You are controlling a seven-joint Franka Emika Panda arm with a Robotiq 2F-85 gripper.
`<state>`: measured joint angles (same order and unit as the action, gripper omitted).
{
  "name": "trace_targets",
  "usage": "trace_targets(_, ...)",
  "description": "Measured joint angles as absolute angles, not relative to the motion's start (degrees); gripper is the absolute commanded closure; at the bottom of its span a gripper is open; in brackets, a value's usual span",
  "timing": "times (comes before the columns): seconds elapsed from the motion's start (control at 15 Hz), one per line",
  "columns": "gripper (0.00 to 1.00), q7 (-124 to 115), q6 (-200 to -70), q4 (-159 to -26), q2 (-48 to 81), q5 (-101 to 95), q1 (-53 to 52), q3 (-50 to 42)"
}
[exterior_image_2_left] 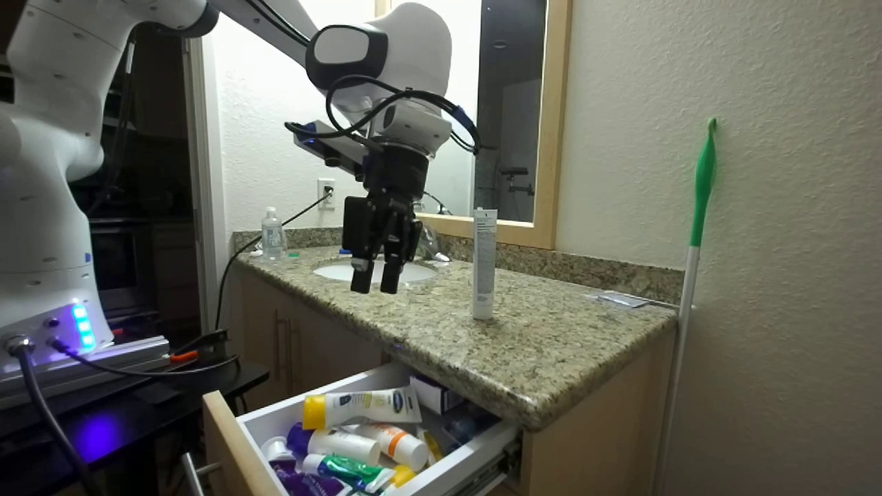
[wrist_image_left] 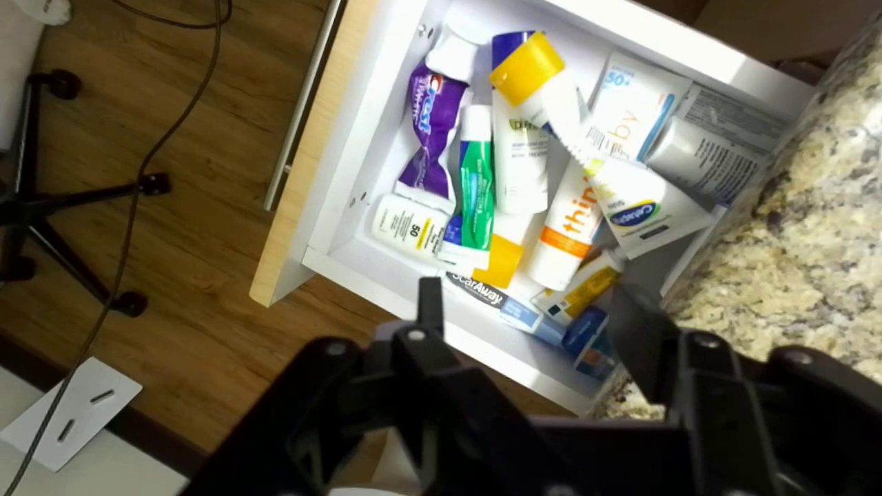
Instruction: Put the tube lying on the countertop in the drawer
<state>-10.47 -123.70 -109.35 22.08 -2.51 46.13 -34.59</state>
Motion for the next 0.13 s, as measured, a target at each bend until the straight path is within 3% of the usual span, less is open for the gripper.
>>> trace_targets(0.07,0.01,-10.9,-124.4,-109.3,22.0,-2.3,46.1,-34.6)
trace_targets(0.13,0.16,-11.3,-124.7,-109.2,21.8,-2.3,46.0,-34.6)
